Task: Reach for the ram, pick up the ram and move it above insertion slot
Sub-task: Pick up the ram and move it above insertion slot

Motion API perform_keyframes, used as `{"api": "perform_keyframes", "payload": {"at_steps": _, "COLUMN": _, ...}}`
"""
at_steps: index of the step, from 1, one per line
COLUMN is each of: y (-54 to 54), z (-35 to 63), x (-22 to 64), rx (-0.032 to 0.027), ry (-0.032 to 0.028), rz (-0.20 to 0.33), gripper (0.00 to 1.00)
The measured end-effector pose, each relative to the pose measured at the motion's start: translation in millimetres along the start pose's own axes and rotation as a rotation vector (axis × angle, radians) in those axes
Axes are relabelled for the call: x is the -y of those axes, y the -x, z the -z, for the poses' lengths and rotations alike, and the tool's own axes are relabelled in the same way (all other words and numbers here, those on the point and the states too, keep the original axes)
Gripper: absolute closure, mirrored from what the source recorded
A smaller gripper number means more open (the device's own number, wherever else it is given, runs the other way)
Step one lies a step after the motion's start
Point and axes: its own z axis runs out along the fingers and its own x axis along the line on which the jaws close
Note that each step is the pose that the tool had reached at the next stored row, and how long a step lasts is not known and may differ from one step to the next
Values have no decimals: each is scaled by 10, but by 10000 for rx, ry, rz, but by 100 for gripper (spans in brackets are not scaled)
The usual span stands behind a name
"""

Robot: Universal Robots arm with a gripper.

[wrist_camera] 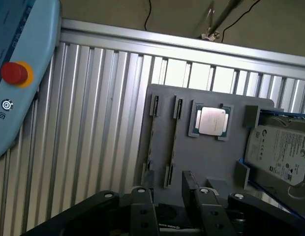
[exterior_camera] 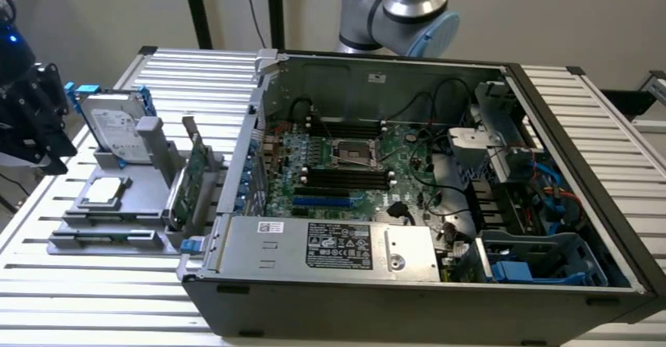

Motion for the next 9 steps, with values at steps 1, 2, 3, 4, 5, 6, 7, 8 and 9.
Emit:
{"api": "perform_keyframes", "payload": {"at_steps": 1, "y": -11, "z": -17, "x": -2, "rx": -1, "ry": 2, "rz": -9, "gripper": 64}}
{"api": "perform_keyframes", "payload": {"at_steps": 2, "y": -23, "z": -35, "x": -4, "rx": -1, "ry": 2, "rz": -21, "gripper": 64}}
{"api": "perform_keyframes", "payload": {"at_steps": 3, "y": -33, "z": -53, "x": -6, "rx": -1, "ry": 2, "rz": -36, "gripper": 64}}
{"api": "perform_keyframes", "payload": {"at_steps": 4, "y": -43, "z": -70, "x": -7, "rx": -1, "ry": 2, "rz": -56, "gripper": 64}}
{"api": "perform_keyframes", "payload": {"at_steps": 5, "y": -54, "z": -89, "x": -9, "rx": -1, "ry": 1, "rz": -81, "gripper": 64}}
{"api": "perform_keyframes", "payload": {"at_steps": 6, "y": -64, "z": -107, "x": -10, "rx": -1, "ry": 2, "rz": -106, "gripper": 64}}
{"api": "perform_keyframes", "payload": {"at_steps": 7, "y": -74, "z": -125, "x": -11, "rx": -1, "ry": 2, "rz": -131, "gripper": 64}}
{"api": "perform_keyframes", "payload": {"at_steps": 8, "y": -83, "z": -145, "x": -13, "rx": 0, "ry": 0, "rz": -153, "gripper": 64}}
{"api": "perform_keyframes", "payload": {"at_steps": 9, "y": -90, "z": -164, "x": -14, "rx": 0, "ry": -1, "rz": -166, "gripper": 64}}
